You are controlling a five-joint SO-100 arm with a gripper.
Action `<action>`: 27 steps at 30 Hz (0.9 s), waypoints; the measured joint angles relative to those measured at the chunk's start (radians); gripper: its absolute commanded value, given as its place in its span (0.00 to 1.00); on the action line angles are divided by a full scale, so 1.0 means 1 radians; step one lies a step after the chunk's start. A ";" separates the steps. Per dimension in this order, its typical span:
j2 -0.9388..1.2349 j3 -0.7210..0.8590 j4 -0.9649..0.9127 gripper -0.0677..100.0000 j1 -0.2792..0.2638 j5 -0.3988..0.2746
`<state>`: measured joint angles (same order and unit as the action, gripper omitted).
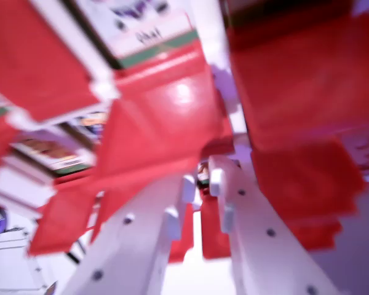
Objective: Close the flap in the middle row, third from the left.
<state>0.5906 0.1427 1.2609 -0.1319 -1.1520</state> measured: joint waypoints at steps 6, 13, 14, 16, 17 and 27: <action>0.118 0.051 0.009 0.02 0.000 0.000; 0.284 0.167 0.043 0.02 0.000 -0.015; 0.311 0.189 0.043 0.02 0.000 -0.020; 0.368 0.236 0.049 0.02 0.000 -0.029; 0.399 0.261 0.057 0.02 0.000 -0.037; 0.736 0.523 0.064 0.02 -0.040 -0.094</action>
<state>1.3269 0.6657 1.3254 -0.1718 -1.2456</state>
